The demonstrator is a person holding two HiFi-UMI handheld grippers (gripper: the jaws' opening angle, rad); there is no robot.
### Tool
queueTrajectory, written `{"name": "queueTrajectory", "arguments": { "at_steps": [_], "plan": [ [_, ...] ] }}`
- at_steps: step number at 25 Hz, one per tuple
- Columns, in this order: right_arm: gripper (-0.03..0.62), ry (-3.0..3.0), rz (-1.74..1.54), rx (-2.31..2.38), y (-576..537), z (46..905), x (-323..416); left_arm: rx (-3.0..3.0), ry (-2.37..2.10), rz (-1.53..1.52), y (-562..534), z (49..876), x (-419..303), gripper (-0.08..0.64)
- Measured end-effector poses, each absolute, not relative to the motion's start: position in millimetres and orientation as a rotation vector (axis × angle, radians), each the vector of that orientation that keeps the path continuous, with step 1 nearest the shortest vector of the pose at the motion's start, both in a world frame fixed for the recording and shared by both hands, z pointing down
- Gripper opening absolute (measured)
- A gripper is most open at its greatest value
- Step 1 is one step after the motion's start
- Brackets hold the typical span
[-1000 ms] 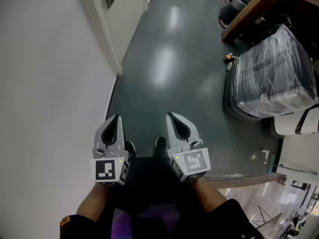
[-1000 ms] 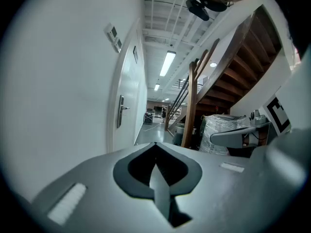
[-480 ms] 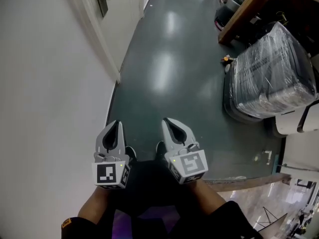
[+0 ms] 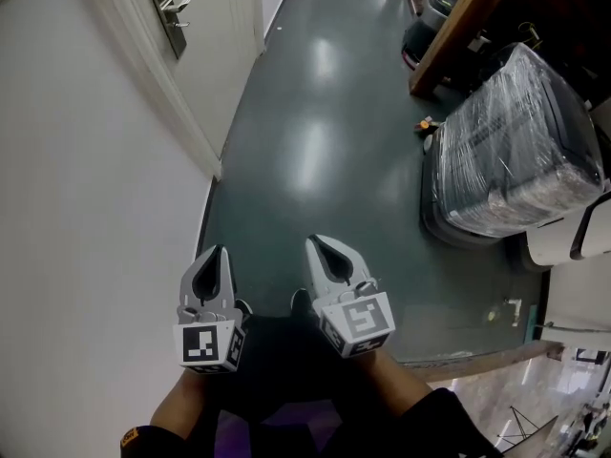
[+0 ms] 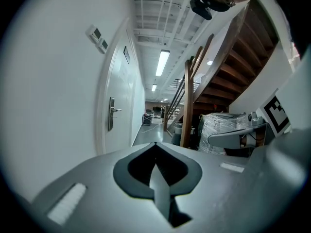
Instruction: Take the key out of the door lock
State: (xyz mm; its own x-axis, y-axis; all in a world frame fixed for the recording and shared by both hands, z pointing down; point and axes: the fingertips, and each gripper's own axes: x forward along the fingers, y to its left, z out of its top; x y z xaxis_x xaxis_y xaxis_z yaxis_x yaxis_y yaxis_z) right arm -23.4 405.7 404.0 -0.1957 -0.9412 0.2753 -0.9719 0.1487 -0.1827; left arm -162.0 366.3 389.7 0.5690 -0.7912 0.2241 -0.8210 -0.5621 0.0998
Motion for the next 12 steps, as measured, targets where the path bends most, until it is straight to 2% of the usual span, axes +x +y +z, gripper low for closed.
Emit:
{"name": "queueTrajectory", "arguments": {
  "at_steps": [12],
  "plan": [
    [-0.009, -2.295, 0.528, 1.931, 375.2, 413.8, 18.3, 2.637, -1.290, 0.273, 336.5, 402.7, -110.5, 0.018]
  ]
}}
